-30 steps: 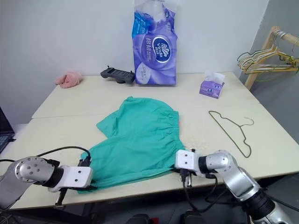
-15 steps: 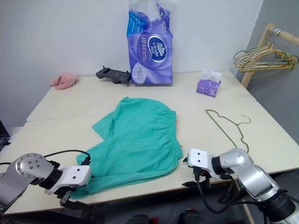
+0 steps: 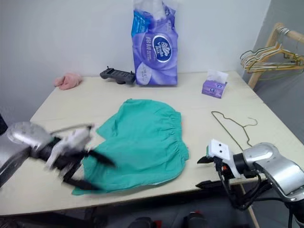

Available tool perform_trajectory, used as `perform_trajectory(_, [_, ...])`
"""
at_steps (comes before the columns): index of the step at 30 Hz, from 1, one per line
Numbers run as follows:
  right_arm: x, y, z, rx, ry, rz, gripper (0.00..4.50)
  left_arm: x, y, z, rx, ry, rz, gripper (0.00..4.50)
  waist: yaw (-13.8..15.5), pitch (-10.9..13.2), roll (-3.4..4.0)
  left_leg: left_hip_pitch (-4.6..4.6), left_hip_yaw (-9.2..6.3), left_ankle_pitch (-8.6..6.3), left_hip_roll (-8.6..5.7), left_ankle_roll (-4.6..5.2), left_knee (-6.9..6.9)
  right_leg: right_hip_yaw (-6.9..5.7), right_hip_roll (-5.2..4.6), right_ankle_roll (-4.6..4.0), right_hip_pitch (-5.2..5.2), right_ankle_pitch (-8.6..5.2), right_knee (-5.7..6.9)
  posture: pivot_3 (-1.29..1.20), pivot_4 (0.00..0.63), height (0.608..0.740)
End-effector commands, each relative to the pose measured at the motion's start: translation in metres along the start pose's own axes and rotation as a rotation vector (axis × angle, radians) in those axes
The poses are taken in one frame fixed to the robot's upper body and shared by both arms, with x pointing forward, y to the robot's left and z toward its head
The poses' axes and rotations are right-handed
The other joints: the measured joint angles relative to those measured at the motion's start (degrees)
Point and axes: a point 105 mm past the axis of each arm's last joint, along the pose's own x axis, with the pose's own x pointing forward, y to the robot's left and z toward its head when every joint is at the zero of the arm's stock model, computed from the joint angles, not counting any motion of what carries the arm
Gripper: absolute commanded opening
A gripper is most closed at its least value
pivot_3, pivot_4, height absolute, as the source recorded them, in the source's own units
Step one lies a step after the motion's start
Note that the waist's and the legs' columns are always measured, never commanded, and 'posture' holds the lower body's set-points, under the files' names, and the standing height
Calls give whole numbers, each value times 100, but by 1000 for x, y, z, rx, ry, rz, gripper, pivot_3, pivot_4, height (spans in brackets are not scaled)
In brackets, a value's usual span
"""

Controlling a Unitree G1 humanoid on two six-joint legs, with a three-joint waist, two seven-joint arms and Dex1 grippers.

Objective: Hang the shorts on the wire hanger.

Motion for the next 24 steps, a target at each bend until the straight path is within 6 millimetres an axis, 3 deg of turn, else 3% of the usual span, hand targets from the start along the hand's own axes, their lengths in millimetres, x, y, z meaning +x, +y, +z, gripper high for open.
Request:
perform_trajectory(1, [-19, -18, -1, 25, -11, -115, 4440, 4, 6, 8, -48, -20, -3, 3941, -56, -3, -5, 3, -5, 0, 3, 0, -3, 12, 1, 2, -1, 0, -1, -22, 25, 740])
perform_trajectory(6, [-24, -17, -1, 69, -35, -138, 4440, 19, -8, -17, -38, 81, -81, 3941, -333, -3, 0, 4, 23, -22, 5, 3, -17, 56, -1, 24, -10, -26, 5, -50, 25, 740])
perform_trajectory(11, [-29, -46, -7, 105, -61, -321, 4440, 35, 42, -39, 55, 110, 205, 3941, -310, -7, 2, 8, 13, -29, 11, 3, -10, 52, -8, 26, -13, -30, 16, -59, 24, 740])
perform_trajectory(15, [-26, -62, 5, 99, -126, -432, 4440, 43, 50, -75, 51, 171, 279, 3941, -336, -9, 9, 15, 18, -29, 7, 3, -13, 60, -6, 26, 2, -31, 13, -66, 28, 740])
perform_trajectory(19, [-4, -45, 30, -80, -172, -362, 4440, 32, 60, -89, 39, 166, 388, 3941, -319, -8, 10, -3, 19, -30, 12, 3, -14, 62, -18, 25, -38, -30, 17, -63, 31, 740])
perform_trajectory(24, [26, -17, 33, -264, -128, -190, 4440, 9, 37, -84, -16, 185, 275, 3941, -321, -7, 9, 1, 15, -30, 11, 4, -13, 53, -21, 27, -29, -31, 13, -39, 38, 740])
